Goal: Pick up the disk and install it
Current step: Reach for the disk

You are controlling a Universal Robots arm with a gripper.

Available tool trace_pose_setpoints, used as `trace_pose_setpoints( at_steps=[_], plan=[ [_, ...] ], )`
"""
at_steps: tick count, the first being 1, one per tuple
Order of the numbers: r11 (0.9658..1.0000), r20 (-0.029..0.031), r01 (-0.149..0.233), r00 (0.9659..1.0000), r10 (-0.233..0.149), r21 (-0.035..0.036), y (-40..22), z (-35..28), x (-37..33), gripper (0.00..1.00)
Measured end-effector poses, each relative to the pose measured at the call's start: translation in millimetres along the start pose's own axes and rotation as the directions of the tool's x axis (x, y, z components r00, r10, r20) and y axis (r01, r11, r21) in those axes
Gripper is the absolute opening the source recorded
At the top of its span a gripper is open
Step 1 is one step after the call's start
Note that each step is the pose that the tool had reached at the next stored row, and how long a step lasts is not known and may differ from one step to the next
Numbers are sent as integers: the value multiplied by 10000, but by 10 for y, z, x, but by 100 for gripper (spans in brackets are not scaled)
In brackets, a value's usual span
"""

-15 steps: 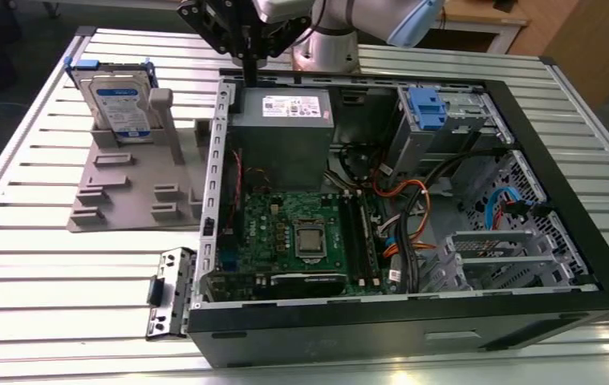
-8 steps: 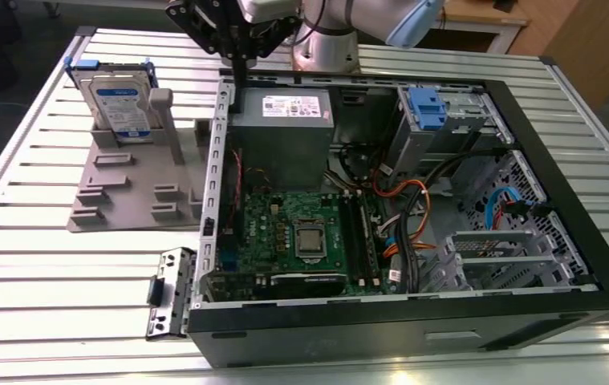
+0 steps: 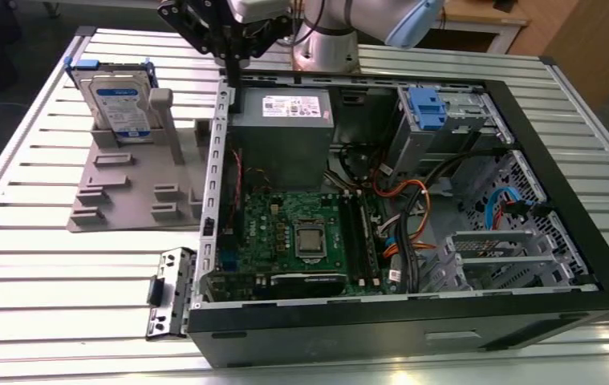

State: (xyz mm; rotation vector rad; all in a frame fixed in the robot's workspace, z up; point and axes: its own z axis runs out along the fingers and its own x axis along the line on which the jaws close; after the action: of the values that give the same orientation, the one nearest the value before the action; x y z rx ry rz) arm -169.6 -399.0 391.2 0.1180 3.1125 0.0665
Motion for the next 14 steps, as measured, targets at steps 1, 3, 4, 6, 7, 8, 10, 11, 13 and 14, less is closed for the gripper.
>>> trace_pose_setpoints(
  at_steps=[1, 3, 4, 6, 7, 8, 10, 11, 13, 14],
  plan=[
    [10000, 0, -1, 10000, 1, 0, -1, 0, 10, 10],
    [10000, 0, 0, 10000, 0, 0, -2, 1, 27, 10],
    [10000, 1, 0, 10000, 0, -1, -3, 2, 36, 10],
    [10000, 0, 0, 10000, 0, 0, -4, 2, 54, 10],
    [10000, 0, 0, 10000, 0, 0, -5, 2, 64, 10],
    [10000, 0, 0, 10000, 0, -1, -6, 3, 74, 10],
    [10000, 0, 0, 10000, 0, 0, -7, 3, 94, 10],
    [10000, 0, 0, 10000, 0, 0, -8, 4, 103, 10],
    [10000, 0, 0, 10000, 0, 0, -9, 5, 122, 10],
    [10000, 1, 0, 10000, 0, -1, -10, 5, 132, 10]
  ],
)
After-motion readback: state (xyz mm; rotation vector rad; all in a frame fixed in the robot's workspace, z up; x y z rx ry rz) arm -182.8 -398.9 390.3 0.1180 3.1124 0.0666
